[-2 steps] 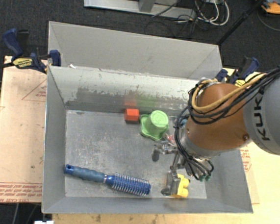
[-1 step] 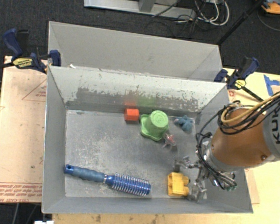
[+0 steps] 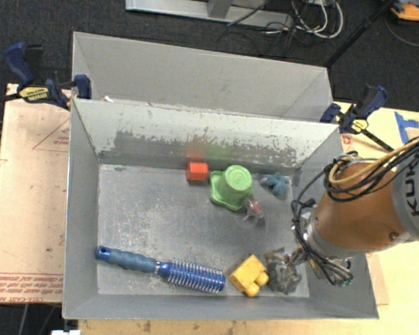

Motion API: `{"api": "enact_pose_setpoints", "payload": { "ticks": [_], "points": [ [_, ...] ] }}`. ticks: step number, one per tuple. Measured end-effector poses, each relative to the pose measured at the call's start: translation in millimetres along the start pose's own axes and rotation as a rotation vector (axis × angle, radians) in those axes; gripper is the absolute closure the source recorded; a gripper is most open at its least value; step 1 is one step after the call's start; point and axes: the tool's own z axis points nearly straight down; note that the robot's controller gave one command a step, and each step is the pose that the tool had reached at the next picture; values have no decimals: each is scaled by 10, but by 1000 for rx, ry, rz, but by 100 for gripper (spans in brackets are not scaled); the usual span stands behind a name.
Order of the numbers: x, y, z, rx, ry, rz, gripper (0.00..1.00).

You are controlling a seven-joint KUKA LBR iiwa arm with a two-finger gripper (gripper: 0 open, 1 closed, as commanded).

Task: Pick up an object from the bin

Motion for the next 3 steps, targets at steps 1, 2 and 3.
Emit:
{"api": "enact_pose_setpoints", "payload": {
  "ticks": [1, 2, 3],
  "points": [
    [-25, -9, -13, 4, -9, 0, 0],
    [-497, 676, -18, -1, -3, -181, 0],
    [-480, 648, -15, 0, -1, -174, 100]
  ]
}}
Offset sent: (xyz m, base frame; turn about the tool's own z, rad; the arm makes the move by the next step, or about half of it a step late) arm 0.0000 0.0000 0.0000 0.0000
